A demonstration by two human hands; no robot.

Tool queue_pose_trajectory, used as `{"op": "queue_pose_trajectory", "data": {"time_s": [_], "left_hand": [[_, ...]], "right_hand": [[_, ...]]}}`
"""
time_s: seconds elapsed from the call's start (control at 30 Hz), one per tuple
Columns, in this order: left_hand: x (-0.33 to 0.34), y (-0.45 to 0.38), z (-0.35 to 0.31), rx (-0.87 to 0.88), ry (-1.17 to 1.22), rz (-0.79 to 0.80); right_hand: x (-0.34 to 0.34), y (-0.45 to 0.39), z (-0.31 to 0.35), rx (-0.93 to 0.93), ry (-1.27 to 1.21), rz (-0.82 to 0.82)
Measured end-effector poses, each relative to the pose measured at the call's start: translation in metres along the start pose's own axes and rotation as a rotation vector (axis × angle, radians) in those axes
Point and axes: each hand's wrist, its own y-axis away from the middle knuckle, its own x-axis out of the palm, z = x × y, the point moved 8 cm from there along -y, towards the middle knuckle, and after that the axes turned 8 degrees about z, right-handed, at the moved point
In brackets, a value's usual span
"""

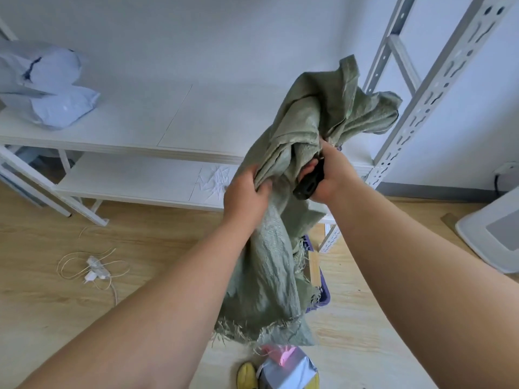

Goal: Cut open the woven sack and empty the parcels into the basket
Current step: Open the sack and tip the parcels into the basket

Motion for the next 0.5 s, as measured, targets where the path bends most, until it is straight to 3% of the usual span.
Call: {"op": "queue_pose_trajectory", "data": {"time_s": [0.17,0.3,0.5], "left_hand": [[0.017,-0.004,0.000,-0.048,-0.005,0.236],[0.033,0.005,0.013,-0.104,-0.031,0.279],[0.072,0.013,-0.026,-0.038,0.072,0.374]], "right_hand": [[-0.002,0.011,0.018,-0.094,-0.022,-0.052],[-0.026,0.032,0.023,-0.177,-0.044,-0.195],[-0.040,0.060,0.055,-0.339,-0.035,-0.172]]}}
